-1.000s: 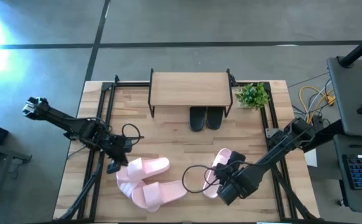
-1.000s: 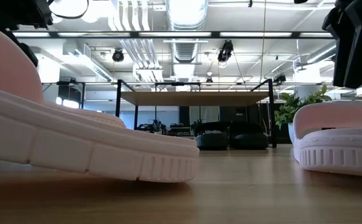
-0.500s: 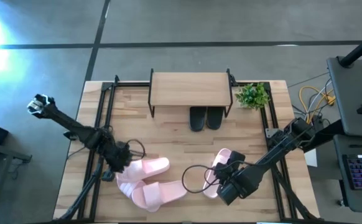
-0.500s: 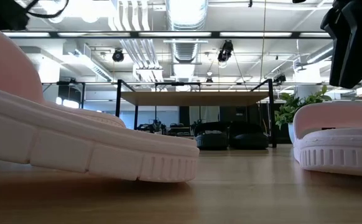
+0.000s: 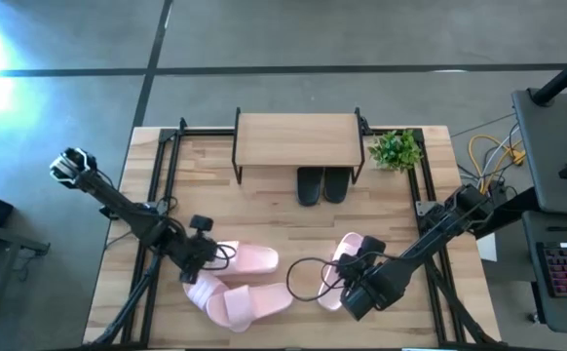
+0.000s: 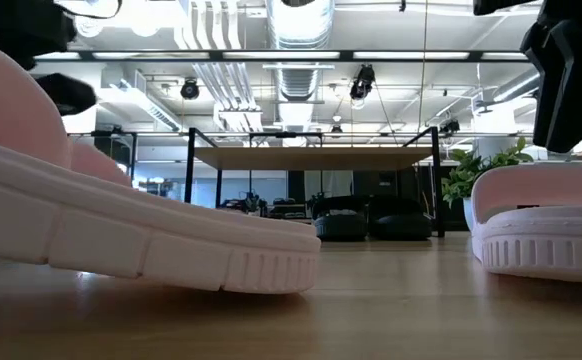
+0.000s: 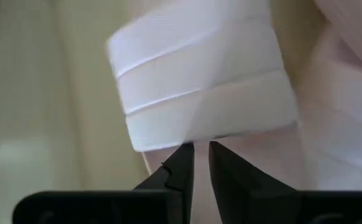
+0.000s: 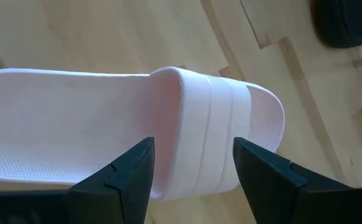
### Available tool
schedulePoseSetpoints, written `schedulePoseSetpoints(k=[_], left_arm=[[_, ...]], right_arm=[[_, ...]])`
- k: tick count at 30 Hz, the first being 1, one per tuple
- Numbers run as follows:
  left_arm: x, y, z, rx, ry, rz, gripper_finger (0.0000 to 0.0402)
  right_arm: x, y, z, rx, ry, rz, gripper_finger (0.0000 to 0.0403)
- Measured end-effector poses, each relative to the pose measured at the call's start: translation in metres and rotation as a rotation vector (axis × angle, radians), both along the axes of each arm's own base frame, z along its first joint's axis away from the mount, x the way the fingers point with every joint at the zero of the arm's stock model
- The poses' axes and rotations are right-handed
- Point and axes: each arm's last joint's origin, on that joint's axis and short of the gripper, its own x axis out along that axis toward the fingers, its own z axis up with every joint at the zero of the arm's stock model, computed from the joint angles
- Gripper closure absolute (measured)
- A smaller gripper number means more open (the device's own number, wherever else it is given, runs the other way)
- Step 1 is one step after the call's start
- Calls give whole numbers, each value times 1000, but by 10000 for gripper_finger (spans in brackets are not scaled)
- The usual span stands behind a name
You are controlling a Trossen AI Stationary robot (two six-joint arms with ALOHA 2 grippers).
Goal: Pick and place slides into the shelf
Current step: Put the pink slipper under the shelf
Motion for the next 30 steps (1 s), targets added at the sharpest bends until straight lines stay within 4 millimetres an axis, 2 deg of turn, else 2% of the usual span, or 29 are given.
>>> schedulePoseSetpoints(k=[5,10,12,18,25,30], left_arm=[[17,-1,-9,126,-116,1,366],[28,2,-23,173,-62,10,366],[30,3,-23,178,-54,19,366],[26,7,6,115,-180,63,365],[0,22,48,-138,-360,234,365],[-21,33,64,-267,-429,276,365]], right_arm=[[-2,-1,-3,-4,4,-15,193],[-2,-1,-4,1,-4,-41,193],[-2,-1,-4,3,-8,-52,193],[-2,-1,-4,3,-9,-52,193],[0,-3,-4,42,-22,-132,193],[2,-1,-5,30,6,-3,193]])
